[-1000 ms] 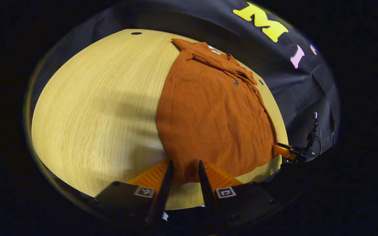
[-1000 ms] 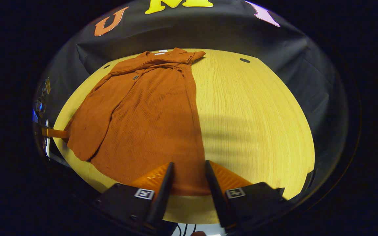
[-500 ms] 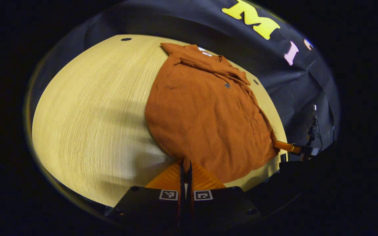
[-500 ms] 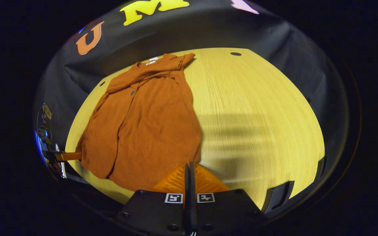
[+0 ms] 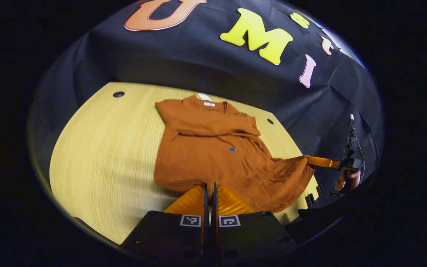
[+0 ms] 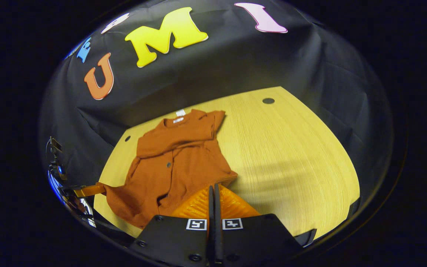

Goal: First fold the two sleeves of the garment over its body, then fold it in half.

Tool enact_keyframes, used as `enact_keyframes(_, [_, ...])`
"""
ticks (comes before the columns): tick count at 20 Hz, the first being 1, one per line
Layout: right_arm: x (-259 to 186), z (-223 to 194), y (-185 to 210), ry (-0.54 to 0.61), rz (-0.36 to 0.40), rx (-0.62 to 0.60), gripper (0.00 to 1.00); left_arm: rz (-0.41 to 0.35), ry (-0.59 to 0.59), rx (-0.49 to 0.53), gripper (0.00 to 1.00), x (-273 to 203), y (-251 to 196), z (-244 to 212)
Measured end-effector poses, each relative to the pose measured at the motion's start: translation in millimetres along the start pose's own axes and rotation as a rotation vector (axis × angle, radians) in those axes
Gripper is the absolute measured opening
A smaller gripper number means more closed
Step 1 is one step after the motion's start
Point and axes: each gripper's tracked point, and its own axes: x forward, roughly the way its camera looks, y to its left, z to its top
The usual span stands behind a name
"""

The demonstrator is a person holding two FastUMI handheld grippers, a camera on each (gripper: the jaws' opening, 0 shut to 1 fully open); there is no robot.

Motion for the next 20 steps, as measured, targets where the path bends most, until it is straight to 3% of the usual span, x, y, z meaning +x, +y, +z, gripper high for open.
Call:
enact_keyframes(6, [26.6, 93.7, 23.3, -0.092, 0.054, -0.064, 0.00, 0.007, -0.090, 0.053, 0.03, 25.4, 2.2, 87.2])
enact_keyframes(13, [102.0, 192.0, 51.0, -0.151, 0.081, -0.158, 0.00, 0.053, -0.142, -0.009, 0.03, 84.0, 35.7, 196.1])
enact_keyframes(17, [159.5, 223.6, 53.8, -0.158, 0.075, -0.182, 0.00, 0.093, -0.147, -0.002, 0.03, 131.8, 62.2, 235.2])
enact_keyframes(20, [199.9, 235.6, 54.0, -0.169, 0.078, -0.220, 0.00, 0.103, -0.128, 0.064, 0.03, 167.8, 72.5, 251.3])
